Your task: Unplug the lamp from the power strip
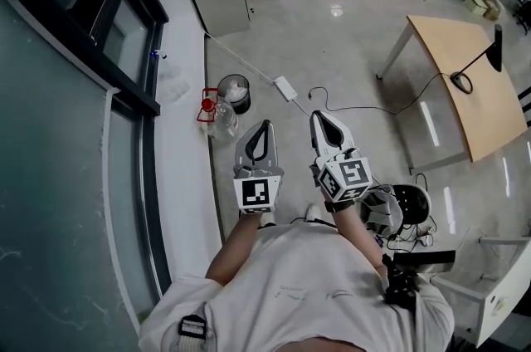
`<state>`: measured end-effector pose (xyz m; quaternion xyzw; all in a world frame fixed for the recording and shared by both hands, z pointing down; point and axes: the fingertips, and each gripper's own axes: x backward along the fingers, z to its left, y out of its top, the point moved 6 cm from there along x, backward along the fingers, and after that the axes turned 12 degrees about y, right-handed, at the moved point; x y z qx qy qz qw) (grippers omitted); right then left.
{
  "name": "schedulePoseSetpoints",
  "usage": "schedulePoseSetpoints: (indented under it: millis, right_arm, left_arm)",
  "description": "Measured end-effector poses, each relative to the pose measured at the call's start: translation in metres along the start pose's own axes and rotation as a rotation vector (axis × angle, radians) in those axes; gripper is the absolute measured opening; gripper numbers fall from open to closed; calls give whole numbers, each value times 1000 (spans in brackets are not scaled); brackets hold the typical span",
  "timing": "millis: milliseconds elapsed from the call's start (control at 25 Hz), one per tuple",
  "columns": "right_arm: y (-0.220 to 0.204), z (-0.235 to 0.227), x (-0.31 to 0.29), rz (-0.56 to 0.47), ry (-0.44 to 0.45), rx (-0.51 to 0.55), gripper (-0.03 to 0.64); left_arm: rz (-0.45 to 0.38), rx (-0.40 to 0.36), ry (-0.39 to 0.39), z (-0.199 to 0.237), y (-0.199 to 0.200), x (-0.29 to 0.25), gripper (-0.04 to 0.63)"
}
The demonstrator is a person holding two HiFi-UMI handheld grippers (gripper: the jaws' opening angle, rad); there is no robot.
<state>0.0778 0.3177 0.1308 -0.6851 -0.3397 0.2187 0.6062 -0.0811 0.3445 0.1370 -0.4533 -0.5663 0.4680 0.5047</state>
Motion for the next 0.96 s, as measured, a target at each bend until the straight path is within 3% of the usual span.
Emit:
schedulePoseSetpoints:
  millis: [280, 600, 960]
  right_arm:
    - [1, -7, 5, 16, -42, 32, 6]
    - [-4, -9, 7, 39, -59, 48, 6]
    - [-3, -12, 2, 41, -49, 62, 6]
  left_arm:
    - [28, 27, -10, 8, 3, -3, -2]
    - [-2, 18, -2, 10, 4, -1, -2]
    - [34, 26, -8, 11, 0, -7, -2]
